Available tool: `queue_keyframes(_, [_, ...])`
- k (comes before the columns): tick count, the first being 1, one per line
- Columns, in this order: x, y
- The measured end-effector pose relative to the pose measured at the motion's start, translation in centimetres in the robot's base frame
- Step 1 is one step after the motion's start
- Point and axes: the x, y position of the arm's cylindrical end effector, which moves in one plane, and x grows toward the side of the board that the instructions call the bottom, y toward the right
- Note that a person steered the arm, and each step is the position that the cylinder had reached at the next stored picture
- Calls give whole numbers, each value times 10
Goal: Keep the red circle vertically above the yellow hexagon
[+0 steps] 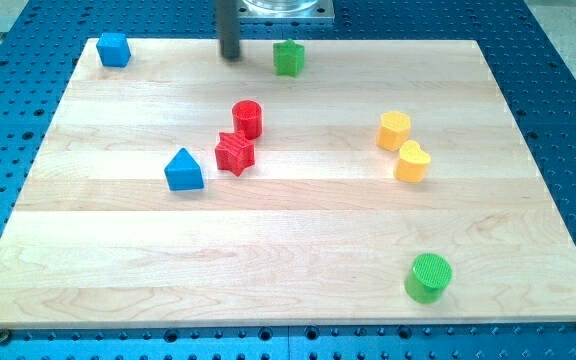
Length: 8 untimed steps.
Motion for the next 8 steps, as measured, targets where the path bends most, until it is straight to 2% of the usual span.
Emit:
queue_keyframes(1, [50,16])
queue_keyframes(2, [55,-23])
queue_keyframes(6, [62,-54])
queue_keyframes(7, [102,-60])
queue_keyframes(8, [126,-15])
